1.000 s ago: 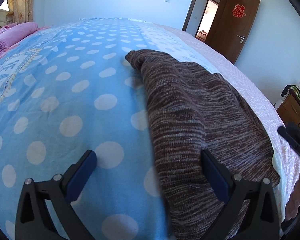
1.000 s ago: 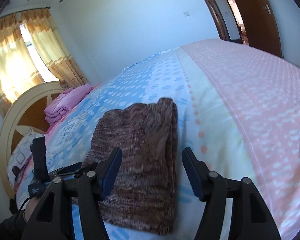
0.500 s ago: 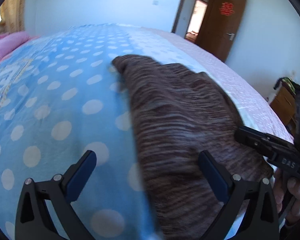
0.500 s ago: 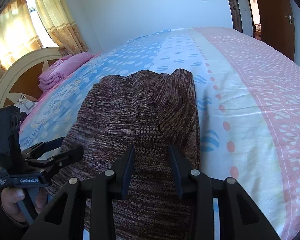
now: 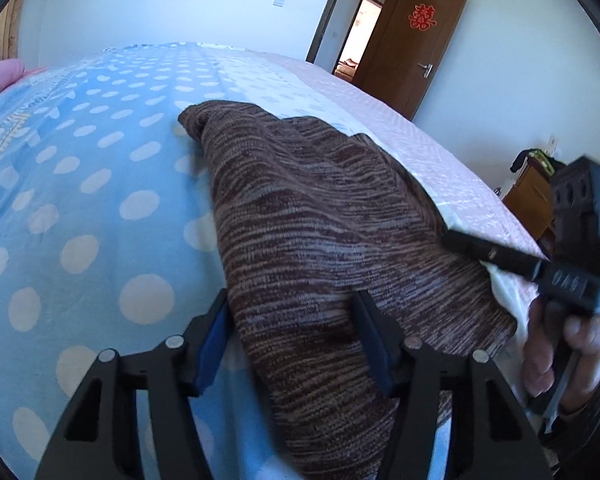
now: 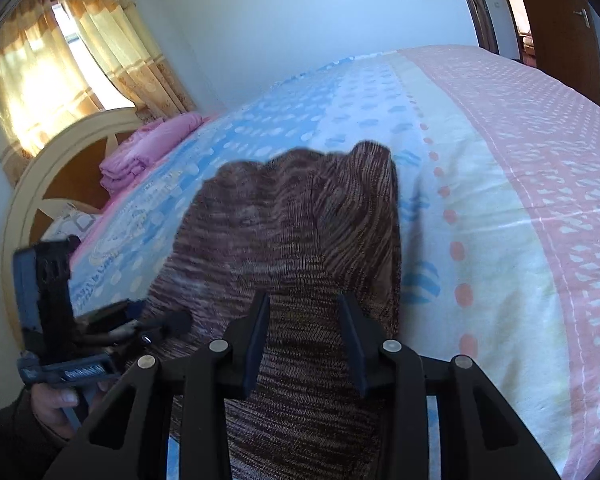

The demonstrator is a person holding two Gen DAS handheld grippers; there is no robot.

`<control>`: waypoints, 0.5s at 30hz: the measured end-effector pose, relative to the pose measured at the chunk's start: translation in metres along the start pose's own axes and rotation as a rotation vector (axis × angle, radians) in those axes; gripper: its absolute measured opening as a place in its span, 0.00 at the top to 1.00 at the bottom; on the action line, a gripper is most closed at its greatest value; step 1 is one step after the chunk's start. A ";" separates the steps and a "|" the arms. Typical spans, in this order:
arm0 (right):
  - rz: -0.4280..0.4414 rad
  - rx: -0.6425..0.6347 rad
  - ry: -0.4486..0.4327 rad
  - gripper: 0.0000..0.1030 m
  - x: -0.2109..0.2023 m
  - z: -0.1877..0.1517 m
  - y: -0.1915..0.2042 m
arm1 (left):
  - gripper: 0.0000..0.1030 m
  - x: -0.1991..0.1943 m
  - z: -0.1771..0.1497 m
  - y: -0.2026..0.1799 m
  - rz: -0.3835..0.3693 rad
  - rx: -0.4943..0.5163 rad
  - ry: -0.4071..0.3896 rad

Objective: Fold small clothes
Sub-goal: 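Grasp the end of the folded brown sweater with the right gripper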

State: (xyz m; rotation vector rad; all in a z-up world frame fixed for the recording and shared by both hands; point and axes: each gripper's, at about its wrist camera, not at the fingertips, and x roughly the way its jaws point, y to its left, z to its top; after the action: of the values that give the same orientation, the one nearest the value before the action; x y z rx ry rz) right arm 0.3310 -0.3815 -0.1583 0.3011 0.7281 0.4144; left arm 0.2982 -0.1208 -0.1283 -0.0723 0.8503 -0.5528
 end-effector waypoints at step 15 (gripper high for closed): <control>0.035 0.249 0.009 0.41 0.050 0.063 -0.073 | 0.31 0.007 -0.001 -0.007 0.025 0.037 0.024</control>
State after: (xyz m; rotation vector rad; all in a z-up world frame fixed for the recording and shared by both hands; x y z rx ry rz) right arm 0.4273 -0.4303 -0.1716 0.5470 0.7847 0.3587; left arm 0.2983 -0.1303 -0.1317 -0.0215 0.8634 -0.5470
